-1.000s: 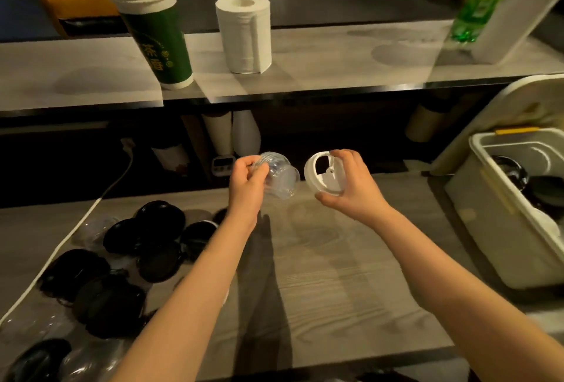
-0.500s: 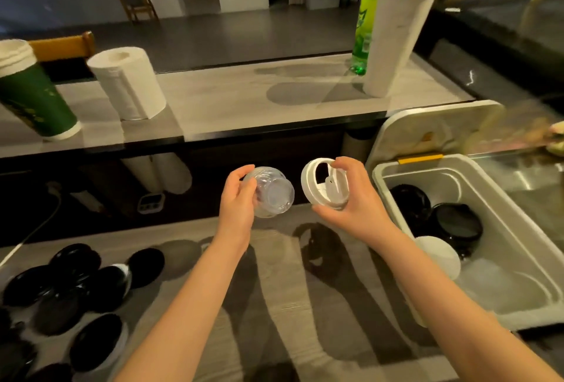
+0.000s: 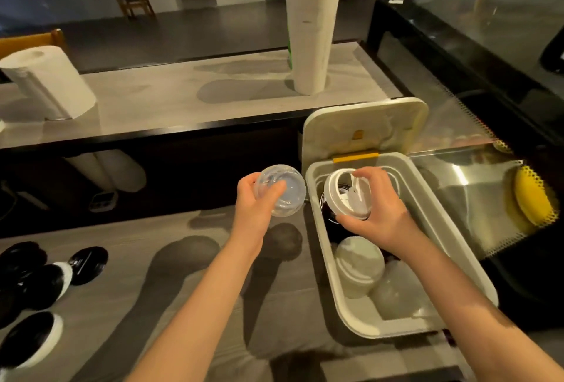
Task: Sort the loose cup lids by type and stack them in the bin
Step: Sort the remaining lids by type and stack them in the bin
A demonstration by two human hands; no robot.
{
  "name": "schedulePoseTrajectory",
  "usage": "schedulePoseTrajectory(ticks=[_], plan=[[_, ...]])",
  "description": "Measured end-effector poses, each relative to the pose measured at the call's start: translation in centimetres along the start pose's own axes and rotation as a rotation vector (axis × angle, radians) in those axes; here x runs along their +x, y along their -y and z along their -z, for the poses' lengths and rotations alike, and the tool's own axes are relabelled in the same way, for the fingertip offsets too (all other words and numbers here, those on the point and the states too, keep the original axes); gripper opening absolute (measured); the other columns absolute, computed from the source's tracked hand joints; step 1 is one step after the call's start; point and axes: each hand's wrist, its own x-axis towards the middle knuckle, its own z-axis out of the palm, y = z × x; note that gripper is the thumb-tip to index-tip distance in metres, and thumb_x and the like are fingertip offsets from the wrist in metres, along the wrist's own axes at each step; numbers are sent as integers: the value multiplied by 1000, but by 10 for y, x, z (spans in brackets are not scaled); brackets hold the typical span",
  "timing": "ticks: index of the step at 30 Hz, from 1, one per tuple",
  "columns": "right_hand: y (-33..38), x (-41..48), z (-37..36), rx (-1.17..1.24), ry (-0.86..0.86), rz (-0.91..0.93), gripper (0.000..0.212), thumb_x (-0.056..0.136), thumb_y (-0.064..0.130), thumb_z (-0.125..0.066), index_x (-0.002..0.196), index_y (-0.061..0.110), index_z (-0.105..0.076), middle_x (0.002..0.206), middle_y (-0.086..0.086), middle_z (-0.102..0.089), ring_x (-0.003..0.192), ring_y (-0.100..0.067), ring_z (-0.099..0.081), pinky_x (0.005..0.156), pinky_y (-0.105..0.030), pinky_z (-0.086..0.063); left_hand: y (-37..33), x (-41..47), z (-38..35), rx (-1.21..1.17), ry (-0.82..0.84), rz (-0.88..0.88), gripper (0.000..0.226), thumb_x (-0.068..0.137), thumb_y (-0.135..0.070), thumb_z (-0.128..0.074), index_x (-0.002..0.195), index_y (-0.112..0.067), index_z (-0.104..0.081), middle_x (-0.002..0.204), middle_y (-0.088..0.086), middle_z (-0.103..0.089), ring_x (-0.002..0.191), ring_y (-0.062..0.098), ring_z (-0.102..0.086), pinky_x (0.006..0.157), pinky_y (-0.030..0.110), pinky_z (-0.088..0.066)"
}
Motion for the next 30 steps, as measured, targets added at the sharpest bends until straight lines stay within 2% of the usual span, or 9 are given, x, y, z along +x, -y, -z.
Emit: schedulePoseTrajectory(ticks=[3, 6, 10, 13, 15, 17, 22, 27, 30], plan=[[-16, -19, 10, -62, 98, -50, 63, 64, 38, -78, 114, 31, -39, 115, 14, -37, 109, -8, -44, 90, -26, -39, 4, -2, -18, 38, 39, -32, 69, 65, -54, -70, 115, -10, -55, 114, 14, -60, 104, 25, -61, 82, 31, -50], [-24, -35, 14, -291, 294, -89, 60, 67, 41, -75, 115, 25, -43, 119, 9, -37, 107, -12, -45, 84, -27, -38, 5, -6, -31, -33, 25, -11, 41, 67, -44, -64, 102, -25, -55, 107, 2, -59, 95, 13, -59, 77, 24, -45], [-27, -40, 3, -506, 467, -39, 58, 69, 46, -70, 114, 22, -42, 122, 4, -35, 105, -18, -47, 80, -29, -39, 9, -11, -38, -26, 20, -9, 55, 68, -45, -62, 115, -16, -56, 107, 1, -60, 95, 13, -57, 76, 24, -43], [-29, -39, -11, -659, 563, 21, 58, 71, 47, -69, 116, 20, -45, 120, 0, -40, 106, -23, -50, 88, -33, -39, 11, -15, -38, -18, 11, -10, 51, 71, -45, -63, 113, -17, -57, 105, 1, -62, 95, 14, -58, 78, 25, -44], [-31, -39, -15, -709, 584, 20, 59, 71, 47, -69, 118, 21, -46, 121, -1, -42, 108, -22, -49, 96, -35, -36, 13, -16, -37, -9, 1, -17, 39, 79, -41, -66, 110, -19, -59, 105, 1, -62, 96, 15, -59, 79, 26, -45], [-31, -40, -16, -743, 577, 14, 59, 72, 48, -70, 120, 22, -47, 122, 0, -42, 111, -22, -47, 96, -36, -35, 14, -17, -36, 5, -11, -15, 29, 87, -32, -63, 111, -17, -59, 104, 2, -62, 96, 16, -58, 81, 28, -44], [-26, -42, -18, -828, 544, 74, 64, 73, 47, -71, 125, 21, -44, 125, 0, -41, 115, -23, -43, 92, -37, -35, 14, -22, -39, 27, -31, 10, 31, 89, -31, -59, 113, -11, -60, 100, -1, -62, 93, 14, -58, 77, 24, -45], [-32, -42, -17, -759, 523, 67, 74, 66, 51, -76, 122, 16, -41, 124, -1, -44, 105, -22, -50, 87, -34, -42, 11, -26, -43, 61, -32, 6, 31, 91, -32, -57, 114, -13, -60, 102, -1, -61, 94, 12, -56, 72, 20, -42], [-33, -45, -14, -737, 540, 54, 78, 69, 56, -73, 128, 18, -39, 128, -1, -44, 111, -23, -51, 100, -37, -36, 8, -27, -43, 77, -17, 26, 28, 92, -33, -55, 112, -14, -60, 103, -1, -61, 93, 10, -56, 70, 19, -41]])
